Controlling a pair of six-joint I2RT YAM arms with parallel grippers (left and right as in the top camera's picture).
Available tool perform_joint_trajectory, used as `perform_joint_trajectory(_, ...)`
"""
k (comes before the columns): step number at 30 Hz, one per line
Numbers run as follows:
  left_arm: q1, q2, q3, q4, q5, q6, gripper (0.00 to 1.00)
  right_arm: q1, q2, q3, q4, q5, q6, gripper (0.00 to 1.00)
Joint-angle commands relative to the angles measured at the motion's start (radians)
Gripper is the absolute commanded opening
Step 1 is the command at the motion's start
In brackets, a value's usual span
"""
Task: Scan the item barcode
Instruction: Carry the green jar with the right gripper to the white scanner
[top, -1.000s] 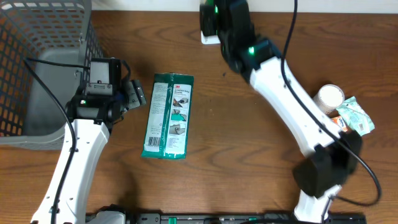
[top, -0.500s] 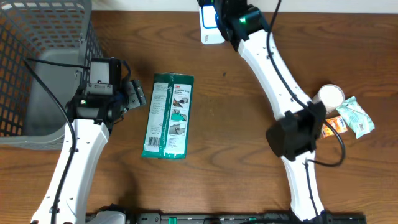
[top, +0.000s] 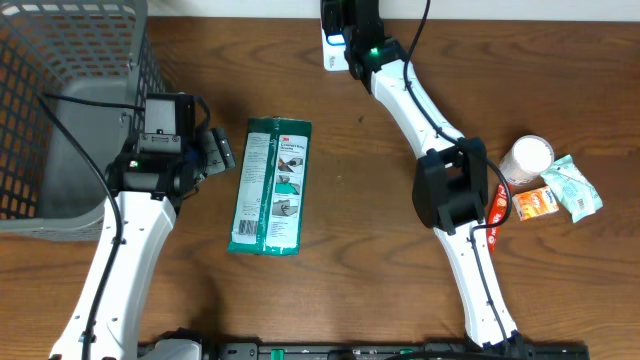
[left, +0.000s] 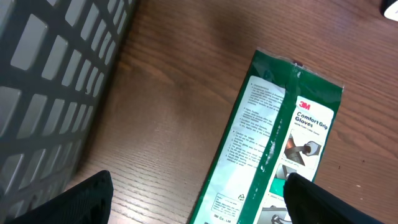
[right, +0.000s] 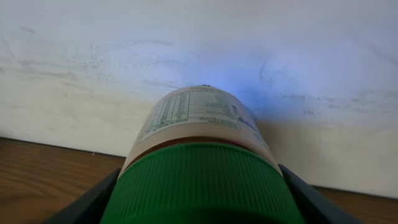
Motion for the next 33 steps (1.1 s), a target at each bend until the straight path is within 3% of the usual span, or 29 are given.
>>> perform_joint_trajectory(1,0.004,-0.002,-0.002,0.0,-0.009,0.002,0.85,0.008,0.008,0.023,0.014,0.007,-0.04,0.01)
perform_joint_trajectory(33,0.004,-0.002,-0.002,0.0,-0.009,0.002,0.85,0.007,0.019,0.016,-0.046,0.037,-0.034,0.01)
